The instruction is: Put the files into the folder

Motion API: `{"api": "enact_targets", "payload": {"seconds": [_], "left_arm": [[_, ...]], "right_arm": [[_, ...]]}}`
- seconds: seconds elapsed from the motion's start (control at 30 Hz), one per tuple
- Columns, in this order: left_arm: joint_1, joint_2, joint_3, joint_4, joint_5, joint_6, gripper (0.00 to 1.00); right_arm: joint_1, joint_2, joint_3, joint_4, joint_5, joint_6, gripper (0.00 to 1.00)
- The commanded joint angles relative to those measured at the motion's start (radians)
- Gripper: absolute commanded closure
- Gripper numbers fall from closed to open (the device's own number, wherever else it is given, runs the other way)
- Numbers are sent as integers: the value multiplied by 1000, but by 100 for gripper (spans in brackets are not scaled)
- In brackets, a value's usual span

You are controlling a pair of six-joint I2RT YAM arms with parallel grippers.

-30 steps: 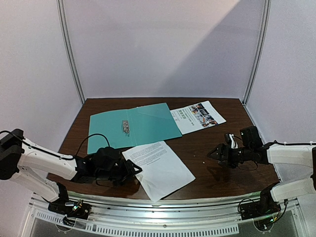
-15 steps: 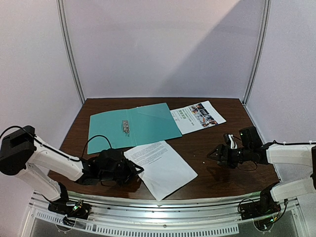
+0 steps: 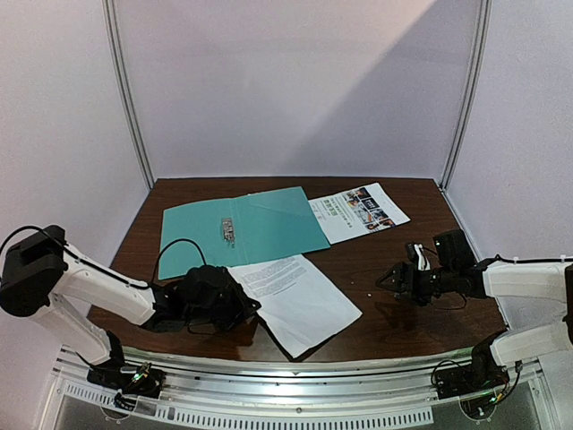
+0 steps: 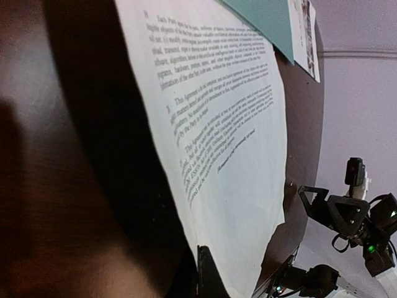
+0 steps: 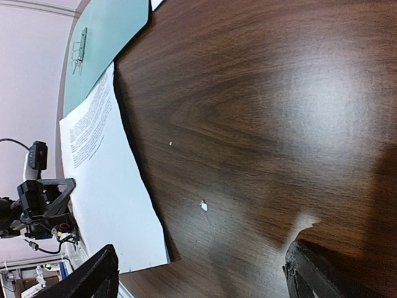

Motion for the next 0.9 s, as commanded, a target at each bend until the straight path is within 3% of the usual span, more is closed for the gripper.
{"api": "enact_targets", "payload": {"seconds": [0.0, 0.5, 0.87], "left_arm": [[-19, -87, 57, -231, -9, 66, 100], [-42, -399, 232, -915, -45, 175, 100], [14, -438, 477, -1240, -140, 362, 100]], "right_arm": [[10, -16, 14, -41, 40, -26, 8], [10, -44, 33, -64, 66, -32, 8], [10, -34, -19, 137, 34, 93, 7]]}}
